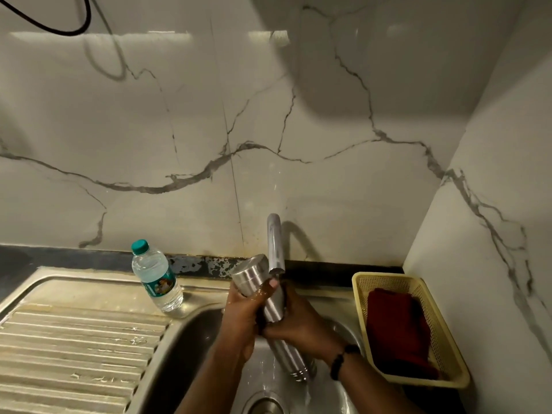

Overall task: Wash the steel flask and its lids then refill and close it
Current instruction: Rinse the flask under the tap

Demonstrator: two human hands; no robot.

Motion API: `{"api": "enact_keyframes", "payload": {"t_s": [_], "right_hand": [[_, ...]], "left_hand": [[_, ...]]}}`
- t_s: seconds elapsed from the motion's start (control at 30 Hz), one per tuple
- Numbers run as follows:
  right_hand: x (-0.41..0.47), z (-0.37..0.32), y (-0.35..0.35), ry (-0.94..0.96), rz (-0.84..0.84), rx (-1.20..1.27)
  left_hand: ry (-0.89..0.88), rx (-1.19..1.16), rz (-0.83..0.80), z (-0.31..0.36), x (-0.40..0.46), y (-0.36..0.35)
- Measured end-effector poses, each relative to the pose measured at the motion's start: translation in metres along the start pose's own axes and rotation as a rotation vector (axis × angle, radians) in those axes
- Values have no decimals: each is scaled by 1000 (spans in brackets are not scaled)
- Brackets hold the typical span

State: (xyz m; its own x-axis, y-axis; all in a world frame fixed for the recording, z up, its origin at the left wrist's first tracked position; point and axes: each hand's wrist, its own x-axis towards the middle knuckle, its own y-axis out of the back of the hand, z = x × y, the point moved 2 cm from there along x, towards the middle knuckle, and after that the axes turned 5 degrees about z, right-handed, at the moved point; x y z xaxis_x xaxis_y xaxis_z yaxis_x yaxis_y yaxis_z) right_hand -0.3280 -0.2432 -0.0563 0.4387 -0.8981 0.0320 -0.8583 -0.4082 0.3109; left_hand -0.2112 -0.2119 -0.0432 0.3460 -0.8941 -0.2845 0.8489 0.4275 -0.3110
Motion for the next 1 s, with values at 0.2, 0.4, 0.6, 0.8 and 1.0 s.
{"api": "enact_keyframes", "payload": {"t_s": [0.2,0.4,0.6,0.8,1.0], "right_hand": [[-10,2,-17,-83,105,57],[-2,19,5,-141,-53,-78],[-6,2,-13,133,254,-528],[-12,18,9,-121,-63,-46],[-11,27,-9,158,207,-474]], "left_hand": [[-37,71,285,-8,-4,-9],[90,-10,-54,-10,3,7],[-4,14,260,-20,1,-11],[12,-186,97,-13,9,13],[30,-108,60,-35,-3,-2]]}}
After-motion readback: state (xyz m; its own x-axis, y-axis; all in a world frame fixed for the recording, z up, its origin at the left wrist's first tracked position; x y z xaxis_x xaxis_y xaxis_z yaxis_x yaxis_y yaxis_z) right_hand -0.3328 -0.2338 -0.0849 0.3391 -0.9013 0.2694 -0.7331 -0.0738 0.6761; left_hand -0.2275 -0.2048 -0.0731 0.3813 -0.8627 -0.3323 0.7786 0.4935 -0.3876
